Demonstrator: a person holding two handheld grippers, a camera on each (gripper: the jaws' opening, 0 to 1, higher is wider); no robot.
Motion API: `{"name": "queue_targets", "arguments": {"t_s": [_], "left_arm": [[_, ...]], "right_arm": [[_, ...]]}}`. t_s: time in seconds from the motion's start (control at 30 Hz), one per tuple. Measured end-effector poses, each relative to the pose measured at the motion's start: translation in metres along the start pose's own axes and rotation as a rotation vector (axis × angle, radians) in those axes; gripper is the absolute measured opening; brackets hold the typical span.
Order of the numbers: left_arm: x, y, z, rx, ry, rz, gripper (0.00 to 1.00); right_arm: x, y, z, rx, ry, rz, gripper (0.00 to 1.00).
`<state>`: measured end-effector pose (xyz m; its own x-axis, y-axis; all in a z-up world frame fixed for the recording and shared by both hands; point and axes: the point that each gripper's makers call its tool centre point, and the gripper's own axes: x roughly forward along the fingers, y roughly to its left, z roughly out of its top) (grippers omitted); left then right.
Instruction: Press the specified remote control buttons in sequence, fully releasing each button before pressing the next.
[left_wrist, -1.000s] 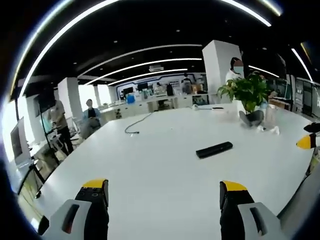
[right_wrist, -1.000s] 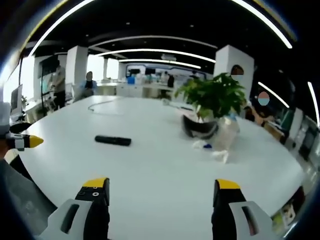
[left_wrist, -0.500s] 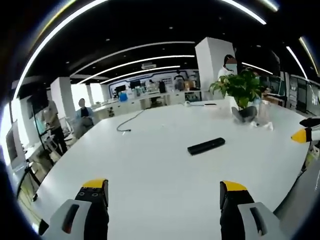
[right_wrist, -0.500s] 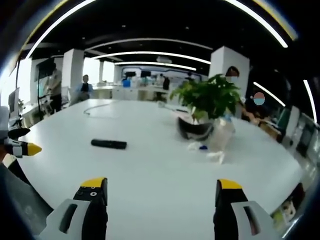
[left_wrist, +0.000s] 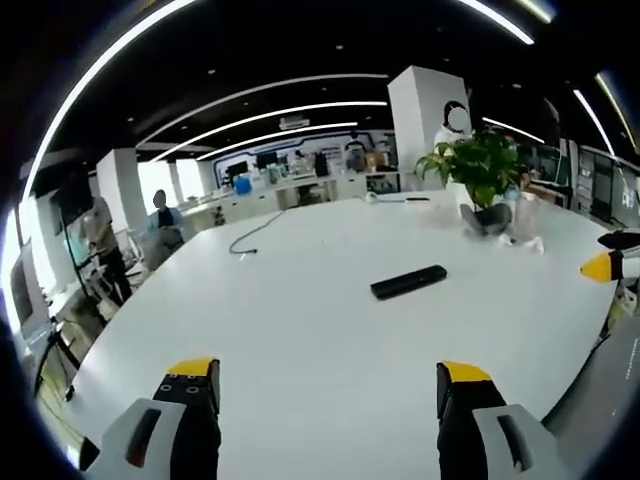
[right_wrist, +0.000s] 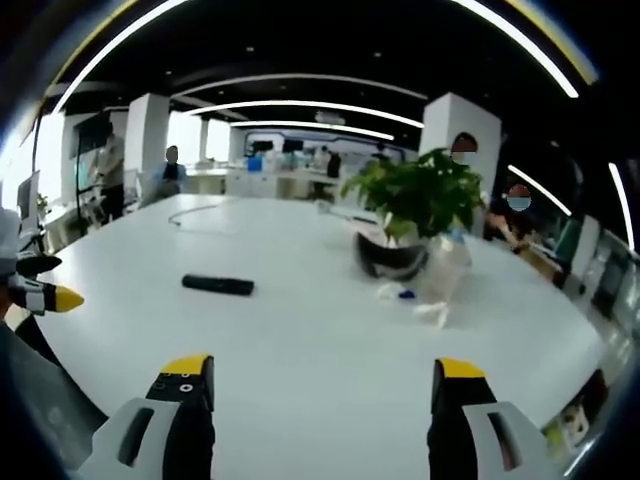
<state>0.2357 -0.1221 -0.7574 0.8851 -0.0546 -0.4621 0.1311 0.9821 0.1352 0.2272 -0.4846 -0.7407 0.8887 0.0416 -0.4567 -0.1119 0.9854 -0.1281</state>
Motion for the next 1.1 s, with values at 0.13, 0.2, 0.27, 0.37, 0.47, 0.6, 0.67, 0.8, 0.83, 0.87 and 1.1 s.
{"name": "queue_targets", "arguments": {"t_s": [0.13,0.2,0.27,0.37,0.47,0.6,0.67,0.8,0.83,0.87,1.1], "left_arm": [[0.000,-0.002,-0.001,-0.002,0.007,-0.013,0.93],[0.000,-0.003,0.006,-0.016,-0.022,-0.021,0.94],[-0.002,-0.005,0.008,-0.015,-0.031,-0.031,0.93],[-0.003,-0.007,0.011,-0.011,-0.052,-0.042,0.92],[-0.002,-0.007,0.009,-0.021,-0.038,-0.047,0.92],[-0.002,-0.005,0.013,-0.028,-0.059,-0.041,0.93],[-0.002,-0.005,0.014,-0.032,-0.062,-0.045,0.94],[-0.002,-0.011,0.016,-0.026,-0.070,-0.061,0.99],[-0.002,-0.013,0.015,-0.018,-0.067,-0.063,0.99],[-0.002,-0.014,0.015,-0.014,-0.066,-0.065,1.00],[-0.005,-0.009,0.022,-0.104,-0.106,-0.070,1.00]], "right_arm": [[-0.003,0.003,0.005,-0.007,-0.028,0.003,0.88],[-0.005,-0.002,0.008,-0.003,-0.050,-0.012,0.88],[-0.004,-0.009,0.005,0.033,-0.035,-0.036,0.88],[-0.006,-0.017,0.006,0.051,-0.045,-0.077,0.88],[-0.005,-0.017,0.003,0.044,-0.031,-0.082,0.89],[-0.005,-0.013,0.006,0.033,-0.042,-0.068,0.90],[-0.004,-0.014,0.006,0.034,-0.044,-0.069,0.92],[-0.005,-0.017,0.006,0.050,-0.042,-0.079,0.93],[-0.005,-0.017,0.006,0.049,-0.044,-0.082,0.93],[-0.005,-0.017,0.006,0.050,-0.043,-0.081,0.92],[-0.005,-0.010,0.005,0.033,-0.039,-0.051,0.90]]}}
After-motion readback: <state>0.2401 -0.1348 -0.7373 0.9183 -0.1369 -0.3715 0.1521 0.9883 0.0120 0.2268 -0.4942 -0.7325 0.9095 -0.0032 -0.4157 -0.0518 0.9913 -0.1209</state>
